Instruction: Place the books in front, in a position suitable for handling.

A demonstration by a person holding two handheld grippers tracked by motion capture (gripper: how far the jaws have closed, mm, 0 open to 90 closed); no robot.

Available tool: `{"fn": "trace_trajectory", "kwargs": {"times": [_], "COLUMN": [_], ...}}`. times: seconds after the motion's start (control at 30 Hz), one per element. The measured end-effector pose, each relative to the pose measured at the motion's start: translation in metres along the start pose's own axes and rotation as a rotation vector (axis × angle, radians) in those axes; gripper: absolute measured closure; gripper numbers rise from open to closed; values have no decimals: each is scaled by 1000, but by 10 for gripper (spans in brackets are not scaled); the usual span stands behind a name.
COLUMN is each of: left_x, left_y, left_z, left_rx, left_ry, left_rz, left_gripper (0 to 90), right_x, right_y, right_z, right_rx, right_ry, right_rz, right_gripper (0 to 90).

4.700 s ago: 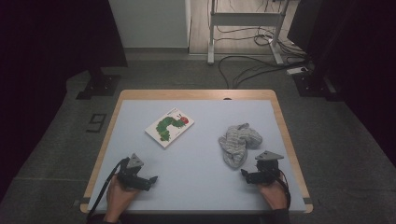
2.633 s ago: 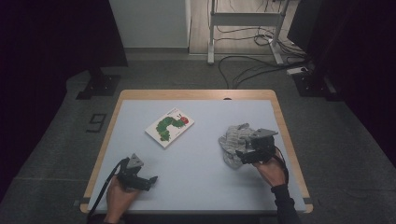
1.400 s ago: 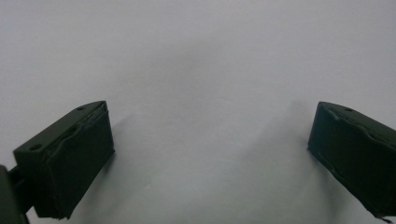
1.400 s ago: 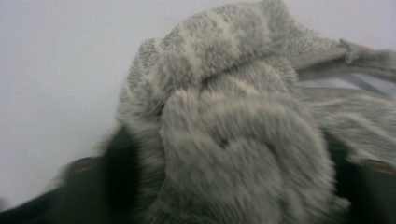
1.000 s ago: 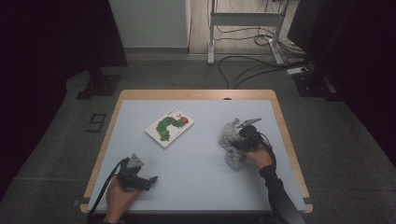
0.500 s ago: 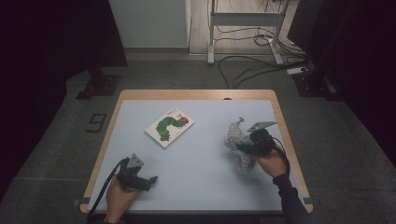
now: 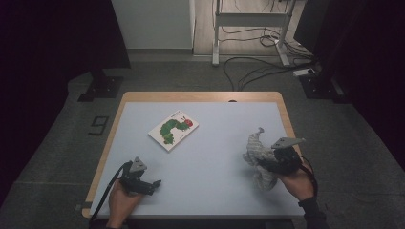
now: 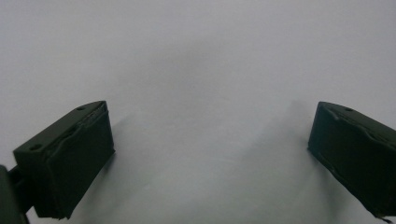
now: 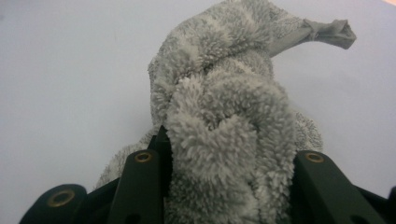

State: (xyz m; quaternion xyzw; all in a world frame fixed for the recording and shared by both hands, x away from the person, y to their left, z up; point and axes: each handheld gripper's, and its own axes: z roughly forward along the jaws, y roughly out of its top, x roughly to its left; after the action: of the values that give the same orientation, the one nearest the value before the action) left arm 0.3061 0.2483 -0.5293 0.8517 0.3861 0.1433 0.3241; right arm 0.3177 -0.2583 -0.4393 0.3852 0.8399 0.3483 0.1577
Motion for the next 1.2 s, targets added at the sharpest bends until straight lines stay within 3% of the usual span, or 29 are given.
{"fn": "trace_trajectory", "kwargs": {"times": [0.27, 0.63, 0.77, 0.83, 0.87, 0.93, 0.97, 1.13, 1.2], "left_x": [0, 0, 0, 0, 0, 0, 0, 0, 0], "left_y": [0, 0, 0, 0, 0, 0, 0, 0, 0], "left_z": [0, 0, 0, 0, 0, 0, 0, 0, 0], "left_rx": [1, 0, 1, 1, 1, 1, 2, 2, 3], "left_ry": [-1, 0, 0, 0, -1, -1, 0, 0, -2], "left_rz": [0, 0, 0, 0, 0, 0, -1, -1, -1], "left_gripper": [0, 0, 0, 0, 0, 0, 0, 0, 0], "right_x": [4, 5, 5, 4, 4, 4, 5, 4, 4], "right_y": [-20, -47, -51, -51, -50, -49, -47, -40, -37], "right_z": [2, 37, 39, 39, 38, 37, 34, 24, 20], "right_rx": [33, 100, 94, 92, 91, 89, 72, 32, 9], "right_ry": [-20, -19, -11, -14, -18, -21, -33, -41, -54], "right_rz": [-5, 3, 11, 12, 10, 10, 8, 10, 7], "right_gripper": [588, 555, 527, 476, 385, 356, 264, 131, 122]}}
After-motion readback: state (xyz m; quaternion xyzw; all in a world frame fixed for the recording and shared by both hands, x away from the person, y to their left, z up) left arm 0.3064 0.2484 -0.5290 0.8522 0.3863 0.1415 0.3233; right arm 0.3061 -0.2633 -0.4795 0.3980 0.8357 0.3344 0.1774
